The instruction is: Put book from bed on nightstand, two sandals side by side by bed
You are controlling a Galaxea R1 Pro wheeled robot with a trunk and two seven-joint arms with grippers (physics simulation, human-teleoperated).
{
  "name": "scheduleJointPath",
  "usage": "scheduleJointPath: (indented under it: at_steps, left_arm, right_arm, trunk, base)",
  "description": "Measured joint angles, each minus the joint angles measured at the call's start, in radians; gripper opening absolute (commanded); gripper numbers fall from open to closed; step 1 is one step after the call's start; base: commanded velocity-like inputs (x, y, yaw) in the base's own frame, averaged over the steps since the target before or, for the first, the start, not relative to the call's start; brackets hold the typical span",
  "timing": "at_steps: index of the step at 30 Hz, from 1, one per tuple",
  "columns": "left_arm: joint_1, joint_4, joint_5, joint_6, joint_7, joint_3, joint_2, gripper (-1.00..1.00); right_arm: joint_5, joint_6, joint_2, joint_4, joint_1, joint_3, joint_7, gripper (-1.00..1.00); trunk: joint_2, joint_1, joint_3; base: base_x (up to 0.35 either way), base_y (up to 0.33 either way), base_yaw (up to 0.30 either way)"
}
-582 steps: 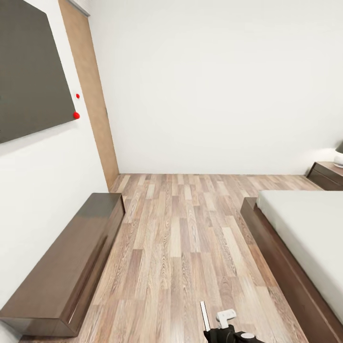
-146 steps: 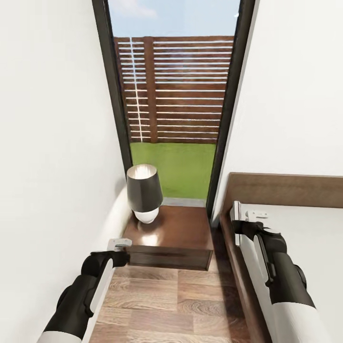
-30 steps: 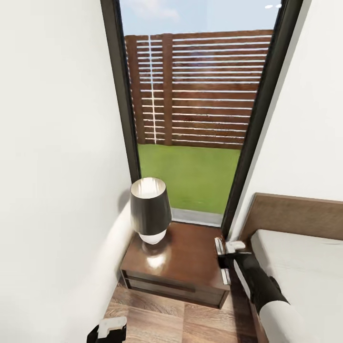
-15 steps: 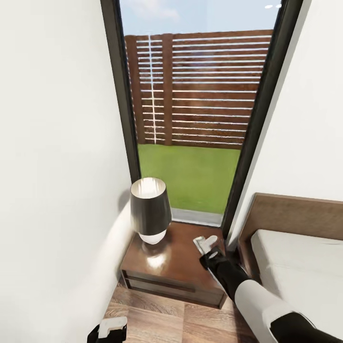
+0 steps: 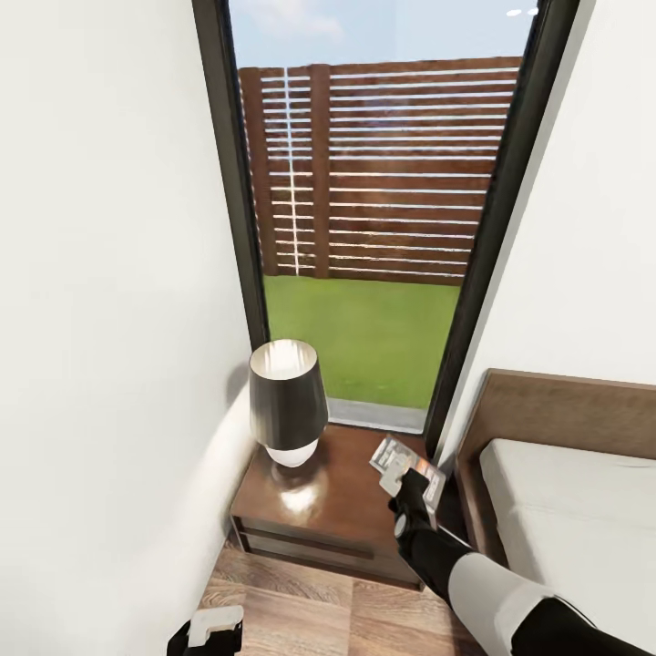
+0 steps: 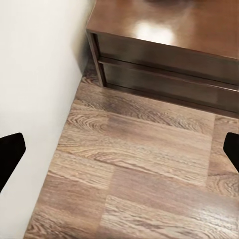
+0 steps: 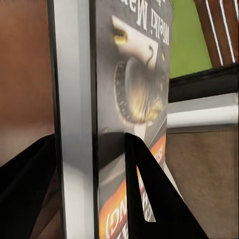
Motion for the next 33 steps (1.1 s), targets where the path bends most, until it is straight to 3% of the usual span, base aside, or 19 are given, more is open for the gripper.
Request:
scheduleJointPath:
  at_steps: [11, 13, 23, 33]
  left_arm:
    - [0.000, 0.002, 0.002, 0.001, 0.001, -0.004, -0.004, 1.00]
    - [0.000, 0.035, 0.001, 0.001, 0.002, -0.022, -0.005, 1.00]
    - [-0.001, 0.044, 0.000, 0.001, 0.003, -0.026, -0.005, 1.00]
    - [-0.001, 0.044, 0.000, 0.000, 0.002, -0.026, -0.005, 1.00]
  right_arm:
    - [-0.001, -0.020, -0.003, 0.008, 0.002, 0.011, -0.013, -1.00]
    - [-0.001, -0.020, -0.004, 0.009, 0.002, 0.010, -0.013, -1.00]
    - [-0.003, -0.019, -0.003, 0.008, 0.002, 0.011, -0.013, -1.00]
    - [-0.002, -0.023, -0.003, 0.007, 0.002, 0.011, -0.015, -1.00]
  trunk:
    - [0.000, 0.000, 0.000]
    - [0.000, -0.004, 0.000]
    - [0.000, -0.001, 0.000]
    - [0.000, 0.000, 0.000]
  base:
    - [0.003, 0.000, 0.000]
    - [0.289, 0.000, 0.000]
    - [0.314, 0.000, 0.000]
    - [0.049, 0.000, 0.000]
